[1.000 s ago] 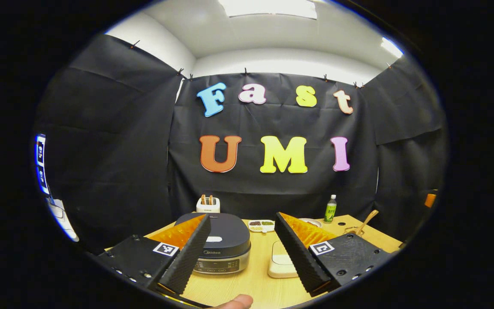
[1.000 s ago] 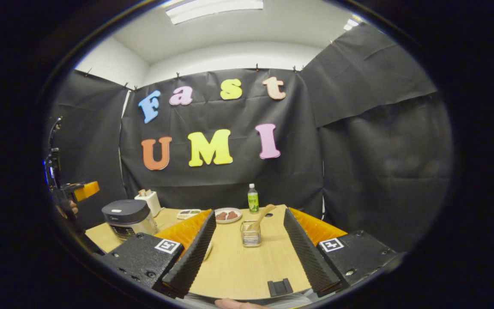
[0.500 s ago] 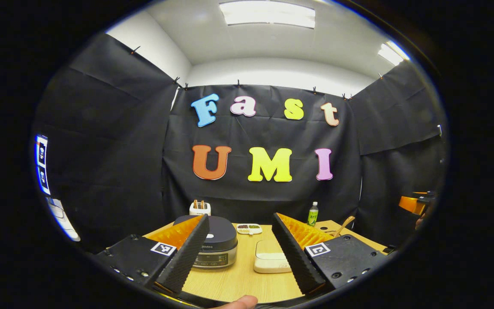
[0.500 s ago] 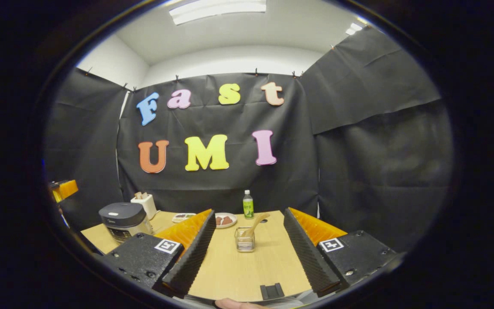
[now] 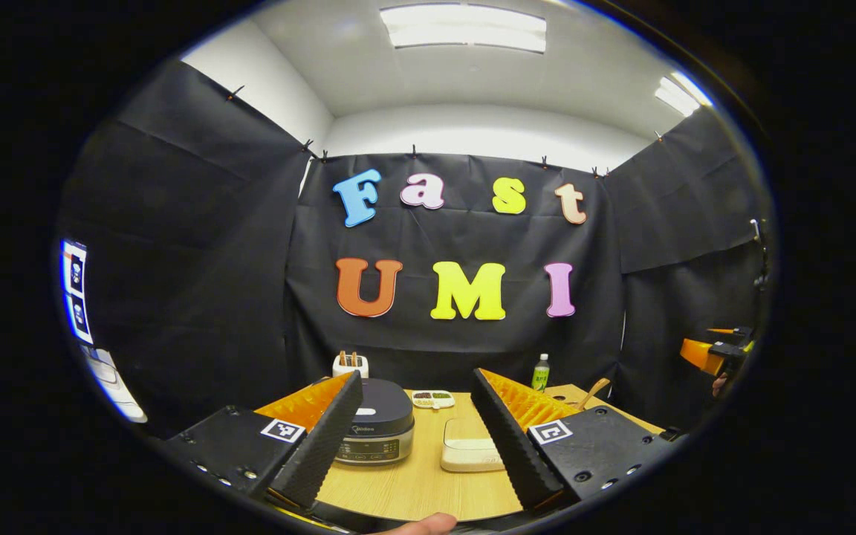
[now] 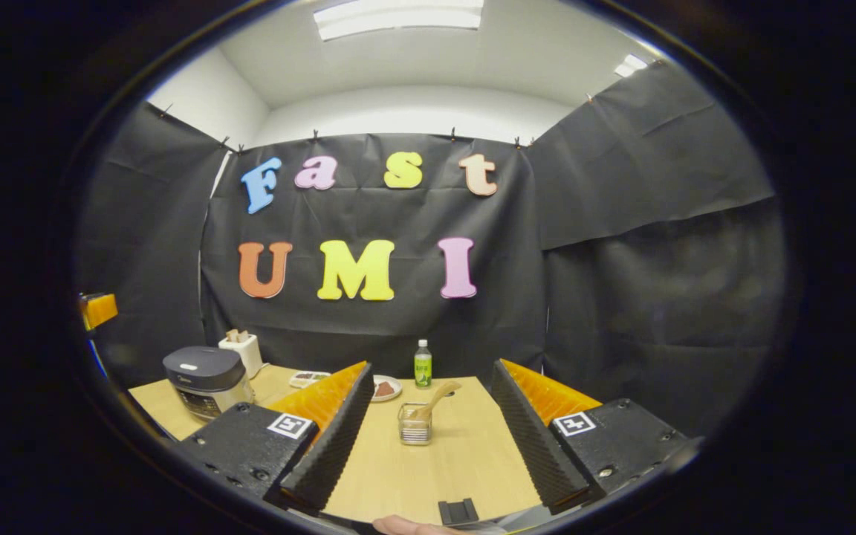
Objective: Close the left gripper, press the button to open the rice cooker; take a wooden spoon from the chopstick holder with the right hand, scoop a spoonful of rice and pour it into the rice cooker, then put the wooden spoon back into the chopstick holder.
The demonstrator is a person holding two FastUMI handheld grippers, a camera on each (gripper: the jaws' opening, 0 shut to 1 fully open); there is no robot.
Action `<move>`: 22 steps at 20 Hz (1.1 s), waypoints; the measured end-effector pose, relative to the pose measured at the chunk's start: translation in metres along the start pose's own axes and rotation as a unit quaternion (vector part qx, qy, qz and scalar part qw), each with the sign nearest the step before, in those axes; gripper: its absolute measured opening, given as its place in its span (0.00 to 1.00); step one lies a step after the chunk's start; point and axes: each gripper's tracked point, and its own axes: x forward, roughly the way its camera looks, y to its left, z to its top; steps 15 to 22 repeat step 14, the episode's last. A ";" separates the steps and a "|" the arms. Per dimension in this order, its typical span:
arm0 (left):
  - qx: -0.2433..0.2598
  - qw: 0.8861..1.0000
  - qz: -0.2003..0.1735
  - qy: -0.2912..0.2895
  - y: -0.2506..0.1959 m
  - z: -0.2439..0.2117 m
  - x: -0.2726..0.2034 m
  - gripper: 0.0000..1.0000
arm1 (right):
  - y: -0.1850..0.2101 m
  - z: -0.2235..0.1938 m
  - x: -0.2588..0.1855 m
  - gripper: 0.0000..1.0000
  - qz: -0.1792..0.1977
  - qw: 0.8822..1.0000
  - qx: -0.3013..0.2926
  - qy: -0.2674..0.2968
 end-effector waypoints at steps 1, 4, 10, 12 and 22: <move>0.004 1.000 0.001 -0.004 0.000 0.003 0.000 0.94 | -0.001 0.004 -0.002 0.99 -0.005 1.000 0.006 -0.008; 0.000 1.000 -0.002 -0.012 0.000 0.006 -0.002 0.94 | -0.002 0.013 -0.011 1.00 -0.006 1.000 0.010 -0.021; 0.008 1.000 -0.007 -0.021 -0.004 0.009 -0.005 0.94 | -0.009 0.029 -0.024 1.00 -0.013 0.998 0.019 -0.060; 0.006 1.000 -0.011 -0.023 -0.006 0.010 -0.005 0.94 | -0.003 0.024 -0.026 1.00 -0.005 0.999 0.016 -0.052; 0.002 1.000 -0.011 -0.023 -0.005 0.010 -0.007 0.94 | 0.003 0.020 -0.028 0.99 0.006 0.999 0.012 -0.043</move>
